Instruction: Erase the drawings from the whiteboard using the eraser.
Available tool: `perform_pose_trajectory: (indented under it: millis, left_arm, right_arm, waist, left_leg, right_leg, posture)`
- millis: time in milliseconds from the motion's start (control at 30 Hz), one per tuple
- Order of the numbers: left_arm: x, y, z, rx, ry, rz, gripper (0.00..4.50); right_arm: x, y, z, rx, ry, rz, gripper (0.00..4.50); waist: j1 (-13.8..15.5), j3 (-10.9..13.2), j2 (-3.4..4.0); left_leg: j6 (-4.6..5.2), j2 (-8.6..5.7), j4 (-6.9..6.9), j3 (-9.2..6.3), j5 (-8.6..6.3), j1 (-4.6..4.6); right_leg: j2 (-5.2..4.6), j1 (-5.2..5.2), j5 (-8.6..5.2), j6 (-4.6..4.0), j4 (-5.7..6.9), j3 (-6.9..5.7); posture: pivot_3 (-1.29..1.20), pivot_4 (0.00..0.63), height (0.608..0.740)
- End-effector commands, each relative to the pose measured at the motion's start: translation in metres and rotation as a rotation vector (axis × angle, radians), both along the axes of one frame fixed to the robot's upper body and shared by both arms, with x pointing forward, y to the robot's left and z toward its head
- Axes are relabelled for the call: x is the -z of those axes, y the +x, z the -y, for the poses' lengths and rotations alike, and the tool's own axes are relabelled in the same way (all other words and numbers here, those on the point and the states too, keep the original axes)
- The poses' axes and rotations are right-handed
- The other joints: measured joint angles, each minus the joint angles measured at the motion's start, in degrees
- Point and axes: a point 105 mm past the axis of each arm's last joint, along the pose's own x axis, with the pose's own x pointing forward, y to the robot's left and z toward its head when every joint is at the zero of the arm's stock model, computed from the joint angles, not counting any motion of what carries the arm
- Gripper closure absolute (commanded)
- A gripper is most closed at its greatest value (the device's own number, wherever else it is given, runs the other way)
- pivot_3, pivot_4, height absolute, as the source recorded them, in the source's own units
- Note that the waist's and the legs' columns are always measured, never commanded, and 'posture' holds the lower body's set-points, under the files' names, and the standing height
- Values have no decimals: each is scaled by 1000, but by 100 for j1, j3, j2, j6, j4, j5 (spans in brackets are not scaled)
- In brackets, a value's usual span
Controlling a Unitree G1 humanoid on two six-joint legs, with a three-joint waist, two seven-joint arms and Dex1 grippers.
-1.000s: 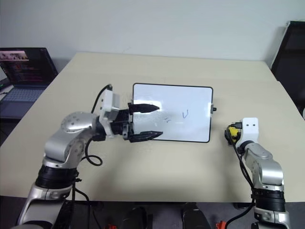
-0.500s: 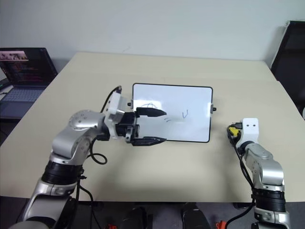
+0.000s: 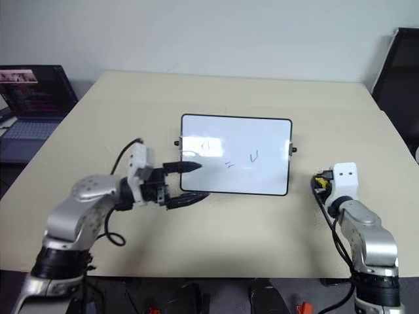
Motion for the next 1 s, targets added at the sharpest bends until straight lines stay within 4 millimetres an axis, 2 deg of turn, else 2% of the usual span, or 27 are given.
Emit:
perform_pose_trajectory:
  millis: [33, 233, 433, 567, 667, 733, 800, 900, 1000]
  left_arm:
    - [-16, -5, -1, -14, -26, 64, 0]
    - [-18, 4, -5, -62, -48, 81, 0]
    - [-24, 4, -4, -57, -72, 99, 0]
    - [-27, 8, -6, -50, -59, 119, 0]
    - [-26, 7, -4, -33, -50, 121, 0]
    - [-24, 6, -4, -26, -48, 120, 0]
    - [-24, 5, -4, -24, -48, 121, 0]
    - [-24, 5, -6, -27, -44, 122, 0]
    - [-25, 4, -4, -25, -43, 124, 0]
  right_arm:
    - [-30, -11, -23, -101, -55, 128, 3261]
    - [-51, -21, -73, -305, -79, 219, 3261]
    - [-65, -10, -108, -462, -189, 261, 3261]
    - [-73, 27, -126, -459, -320, 325, 3261]
    - [-76, 51, -127, -421, -380, 347, 3261]
    - [-71, 59, -129, -428, -419, 343, 3261]
    - [-62, 59, -133, -473, -446, 324, 3261]
    - [-38, 50, -134, -567, -494, 237, 3261]
    - [-25, 44, -130, -608, -517, 176, 3261]
  waist:
    - [10, 0, -1]
    - [4, 0, -1]
    - [-1, 0, -1]
    - [-22, 2, -2]
    - [-3, 5, -6]
    - [-1, 5, -7]
    - [13, 5, -6]
    - [13, 5, -6]
    - [12, 5, -6]
  left_leg:
    - [0, 0, 2, -2, 0, 0]
    - [-1, -2, 14, -2, 1, 1]
    - [-1, -1, 9, -4, 1, 0]
    - [0, -1, 9, -3, 1, 0]
    - [-1, 0, 6, -8, 1, 0]
    - [0, 0, 5, -7, 1, -4]
    - [0, 0, -1, -10, 1, -4]
    - [-1, 1, -6, -18, 0, -7]
    - [-1, 1, -4, -28, 0, -7]
  right_leg:
    - [0, 1, -2, -5, 0, -1]
    - [-1, 4, -8, -19, 2, 0]
    - [-1, 3, -9, -20, 1, -5]
    - [-1, 1, -8, -21, 1, -4]
    - [-1, 3, 1, -2, 0, -11]
    - [-1, 0, 4, 1, 0, -12]
    - [-1, -1, 3, 1, 0, -17]
    - [-1, -1, -1, 0, 0, -27]
    - [-1, 4, -2, 0, 0, -37]
  posture:
    - [0, 150, 740]
    - [0, 150, 740]
    - [0, 150, 740]
    - [0, 150, 740]
    - [0, 150, 740]
    - [0, 150, 740]
    - [0, 150, 740]
    - [0, 150, 740]
    - [0, 150, 740]
